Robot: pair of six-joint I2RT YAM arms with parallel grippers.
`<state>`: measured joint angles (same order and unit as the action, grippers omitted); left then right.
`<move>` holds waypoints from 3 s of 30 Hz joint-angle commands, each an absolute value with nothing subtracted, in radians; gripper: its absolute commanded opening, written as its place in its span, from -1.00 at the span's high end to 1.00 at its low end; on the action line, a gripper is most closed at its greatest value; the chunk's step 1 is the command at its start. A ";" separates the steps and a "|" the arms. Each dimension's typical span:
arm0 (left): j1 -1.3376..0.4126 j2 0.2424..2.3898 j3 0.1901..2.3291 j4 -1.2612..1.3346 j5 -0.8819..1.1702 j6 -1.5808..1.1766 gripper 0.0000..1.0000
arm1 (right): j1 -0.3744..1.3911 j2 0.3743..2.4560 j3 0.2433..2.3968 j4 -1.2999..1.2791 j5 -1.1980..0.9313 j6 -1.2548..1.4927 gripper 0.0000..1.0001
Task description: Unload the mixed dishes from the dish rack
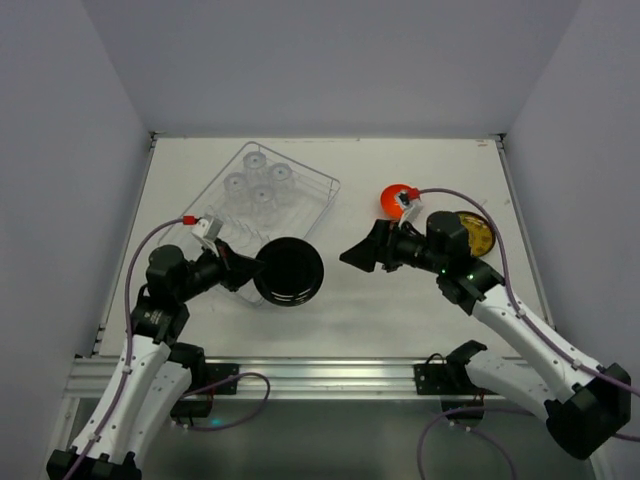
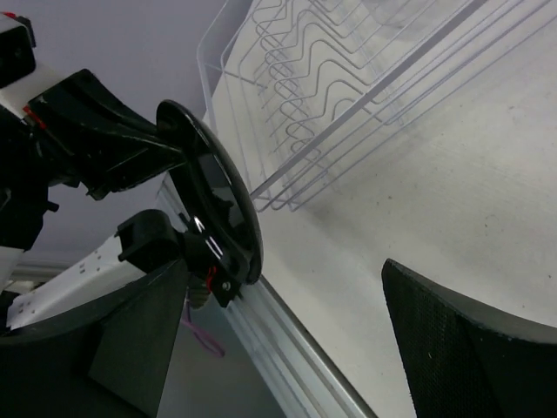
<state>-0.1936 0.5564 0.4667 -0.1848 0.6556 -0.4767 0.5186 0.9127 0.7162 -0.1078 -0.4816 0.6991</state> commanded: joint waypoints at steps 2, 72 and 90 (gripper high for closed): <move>-0.204 0.567 0.472 -0.117 0.703 -0.511 1.00 | 0.630 1.046 0.836 -0.133 -0.377 0.646 -0.84; -0.265 0.429 0.606 -0.391 -0.345 -0.360 -1.00 | -0.184 0.710 0.607 -0.256 0.156 0.765 1.00; -0.410 0.391 0.584 -0.384 -0.279 -0.331 -1.00 | -0.518 1.299 0.723 -0.057 -0.163 0.811 0.84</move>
<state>-0.3923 0.4034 0.5907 -0.4065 -0.2901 -0.3473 -0.5175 1.2869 0.6670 -0.1352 -0.1368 0.8112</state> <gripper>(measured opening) 0.997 0.071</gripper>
